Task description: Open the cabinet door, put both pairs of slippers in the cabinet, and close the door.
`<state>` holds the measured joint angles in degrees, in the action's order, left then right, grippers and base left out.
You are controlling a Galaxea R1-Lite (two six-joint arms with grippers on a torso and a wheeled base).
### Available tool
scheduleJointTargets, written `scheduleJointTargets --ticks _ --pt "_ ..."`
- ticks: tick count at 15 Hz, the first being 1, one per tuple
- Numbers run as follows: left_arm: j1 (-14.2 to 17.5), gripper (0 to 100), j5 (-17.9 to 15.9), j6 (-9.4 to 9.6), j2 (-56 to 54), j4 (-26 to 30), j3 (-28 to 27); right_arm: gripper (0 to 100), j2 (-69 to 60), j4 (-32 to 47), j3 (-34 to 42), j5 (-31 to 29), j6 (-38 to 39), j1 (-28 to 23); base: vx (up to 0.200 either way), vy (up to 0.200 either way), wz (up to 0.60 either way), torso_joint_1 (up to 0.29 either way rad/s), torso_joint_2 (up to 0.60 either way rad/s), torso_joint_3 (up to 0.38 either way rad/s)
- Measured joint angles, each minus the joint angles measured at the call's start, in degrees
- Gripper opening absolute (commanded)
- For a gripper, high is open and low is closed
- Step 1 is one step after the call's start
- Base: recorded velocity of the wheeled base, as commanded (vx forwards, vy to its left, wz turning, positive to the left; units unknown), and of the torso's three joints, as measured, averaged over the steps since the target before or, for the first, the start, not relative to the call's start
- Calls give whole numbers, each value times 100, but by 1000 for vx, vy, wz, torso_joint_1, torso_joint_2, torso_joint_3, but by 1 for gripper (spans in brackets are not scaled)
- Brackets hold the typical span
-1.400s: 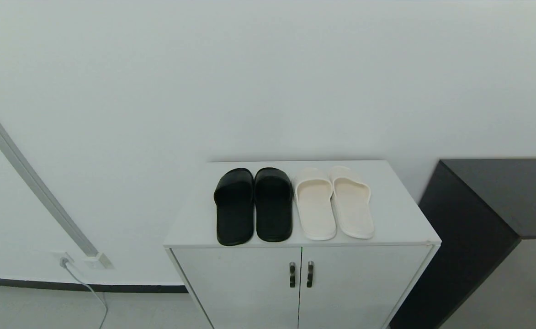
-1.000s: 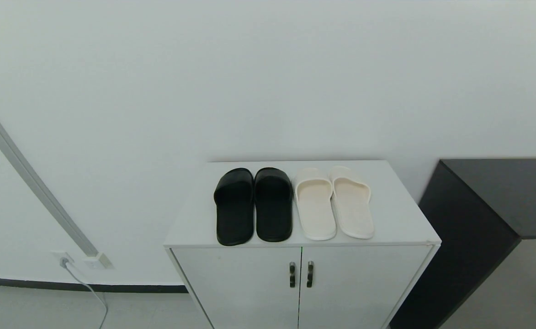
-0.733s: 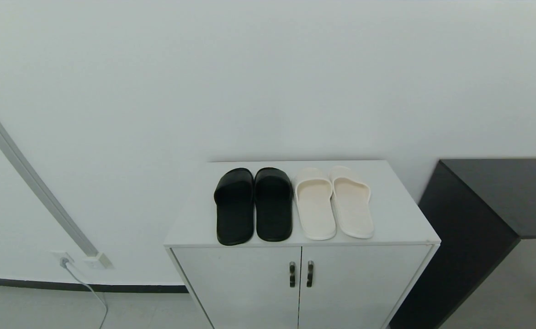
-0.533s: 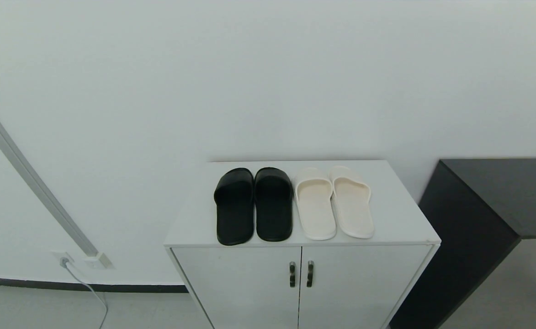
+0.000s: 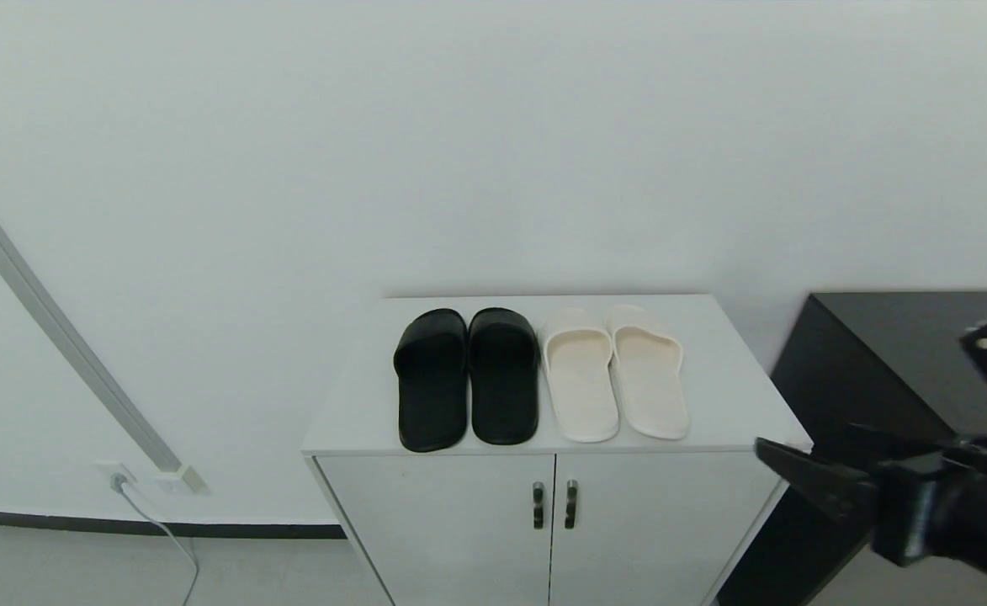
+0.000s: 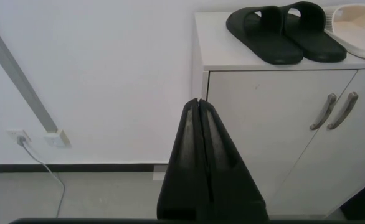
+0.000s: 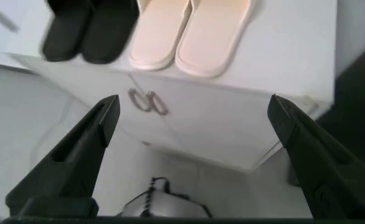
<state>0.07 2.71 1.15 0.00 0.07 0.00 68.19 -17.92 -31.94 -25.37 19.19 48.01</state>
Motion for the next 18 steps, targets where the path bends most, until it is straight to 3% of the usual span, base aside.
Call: scheduleJointTargets --ticks 6,11,18 --pt "0 0 0 0 0 2 0 100 2761 -1566 -1133 -1018 128 194 0 0 0 0 0 0" --pt "0 0 0 0 0 2 0 100 4230 -1727 -2358 -1231 33 -226 0 0 0 0 0 0" --pt "0 0 -2 -9 0 2 0 100 5342 -2011 -3487 -1193 -536 -672 0 0 0 0 0 0"
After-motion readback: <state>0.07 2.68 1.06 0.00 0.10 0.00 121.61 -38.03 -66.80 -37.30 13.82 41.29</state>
